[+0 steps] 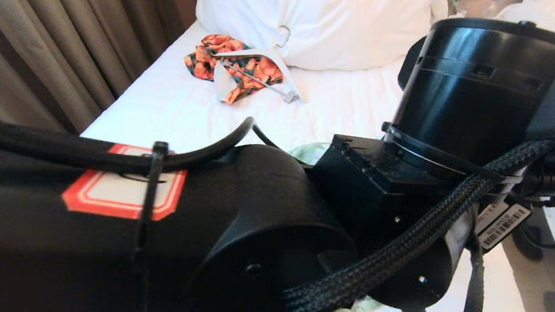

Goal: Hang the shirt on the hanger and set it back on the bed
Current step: Hook one side of the shirt onto the hanger

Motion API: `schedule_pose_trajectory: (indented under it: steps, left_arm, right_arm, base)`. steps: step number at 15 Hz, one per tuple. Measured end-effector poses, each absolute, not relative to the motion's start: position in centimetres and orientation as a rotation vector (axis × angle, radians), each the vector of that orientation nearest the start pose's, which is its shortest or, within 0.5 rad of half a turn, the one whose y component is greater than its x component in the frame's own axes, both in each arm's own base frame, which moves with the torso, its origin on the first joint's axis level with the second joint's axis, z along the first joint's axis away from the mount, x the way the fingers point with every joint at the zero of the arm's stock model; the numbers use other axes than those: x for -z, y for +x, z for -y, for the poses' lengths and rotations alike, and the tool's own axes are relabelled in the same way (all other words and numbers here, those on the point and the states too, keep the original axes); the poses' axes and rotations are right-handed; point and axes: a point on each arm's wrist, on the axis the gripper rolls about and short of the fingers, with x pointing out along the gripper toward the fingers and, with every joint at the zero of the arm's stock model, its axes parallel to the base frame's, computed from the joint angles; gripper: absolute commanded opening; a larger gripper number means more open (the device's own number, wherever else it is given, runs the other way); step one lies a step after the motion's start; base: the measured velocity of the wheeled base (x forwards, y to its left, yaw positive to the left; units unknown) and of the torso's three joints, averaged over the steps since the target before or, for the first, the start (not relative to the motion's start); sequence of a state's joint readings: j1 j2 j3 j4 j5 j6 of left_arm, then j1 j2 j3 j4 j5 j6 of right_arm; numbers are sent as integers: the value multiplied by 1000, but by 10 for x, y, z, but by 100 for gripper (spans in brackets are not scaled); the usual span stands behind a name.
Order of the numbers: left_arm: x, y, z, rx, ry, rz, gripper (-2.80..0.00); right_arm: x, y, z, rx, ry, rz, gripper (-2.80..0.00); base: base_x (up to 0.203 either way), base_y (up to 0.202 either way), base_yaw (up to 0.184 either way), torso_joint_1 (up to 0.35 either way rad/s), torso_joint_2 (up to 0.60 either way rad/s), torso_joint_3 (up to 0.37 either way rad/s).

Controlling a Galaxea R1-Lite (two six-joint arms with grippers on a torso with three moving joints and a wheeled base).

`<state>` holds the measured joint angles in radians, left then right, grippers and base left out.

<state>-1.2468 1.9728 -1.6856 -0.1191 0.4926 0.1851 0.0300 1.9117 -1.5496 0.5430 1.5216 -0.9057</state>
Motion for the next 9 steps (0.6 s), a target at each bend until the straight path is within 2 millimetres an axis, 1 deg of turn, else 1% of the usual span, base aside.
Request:
schedule_pose_trajectory:
  steps: [3, 5, 7, 8, 9]
  left_arm:
    - [-286, 134, 373, 770, 305, -40, 0]
    - [-277, 132, 368, 773, 328, -66, 0]
    - [-265, 129, 359, 773, 346, -113, 0]
    - [-260, 130, 353, 765, 335, -139, 0]
    - [-257, 135, 345, 742, 323, -161, 0]
  right_arm:
    - [-228, 339, -29, -1560, -31, -29, -280]
    - [-229, 339, -28, -1556, -35, -26, -280]
    - [-231, 339, -28, -1555, -39, -21, -280]
    - [-231, 339, -27, -1554, -40, -21, -280]
    - [-231, 339, -26, -1550, -41, -19, -280]
  base:
    - [0, 0, 0, 0, 0, 0]
    - [0, 0, 0, 0, 0, 0]
    - [0, 0, 0, 0, 0, 0]
    - [0, 0, 0, 0, 0, 0]
    - [0, 0, 0, 0, 0, 0]
